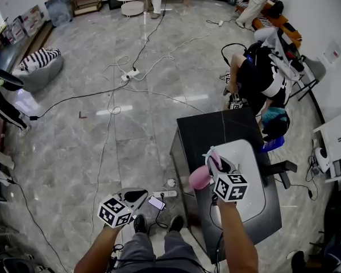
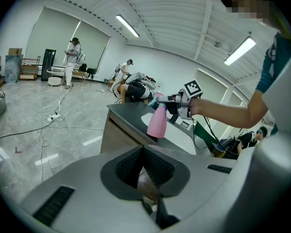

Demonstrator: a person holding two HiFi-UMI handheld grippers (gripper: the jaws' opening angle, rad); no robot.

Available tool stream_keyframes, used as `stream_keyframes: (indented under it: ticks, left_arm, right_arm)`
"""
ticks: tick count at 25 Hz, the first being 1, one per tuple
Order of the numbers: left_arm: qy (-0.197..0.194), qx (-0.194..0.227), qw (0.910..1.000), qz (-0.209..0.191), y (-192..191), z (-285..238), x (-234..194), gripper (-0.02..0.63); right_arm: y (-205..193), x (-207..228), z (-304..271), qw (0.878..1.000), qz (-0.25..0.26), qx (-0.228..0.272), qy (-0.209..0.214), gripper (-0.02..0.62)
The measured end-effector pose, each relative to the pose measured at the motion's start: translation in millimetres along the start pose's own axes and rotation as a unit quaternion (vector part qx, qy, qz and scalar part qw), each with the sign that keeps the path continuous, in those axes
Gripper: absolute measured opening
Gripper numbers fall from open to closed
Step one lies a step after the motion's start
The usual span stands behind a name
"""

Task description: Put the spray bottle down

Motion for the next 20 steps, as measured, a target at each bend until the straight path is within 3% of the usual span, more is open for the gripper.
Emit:
stream_keyframes:
  ticks: [20]
  left_arm:
    - [0.003,-0.002,1.0,0.003,-6.9,1.5,4.0,0.006]
  right_arm:
    - [-3.7,0.1,6.1,1.0,-0.002,0.001,0.005,0.103]
Point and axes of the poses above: the fingertips, and each gripper's own axes: z backward along the fingers, x to its right, y out of its top, the point moved 10 cm from there along z, backward along the fingers, and after that the axes turned 2 degrees about y, right-handed, at the moved point
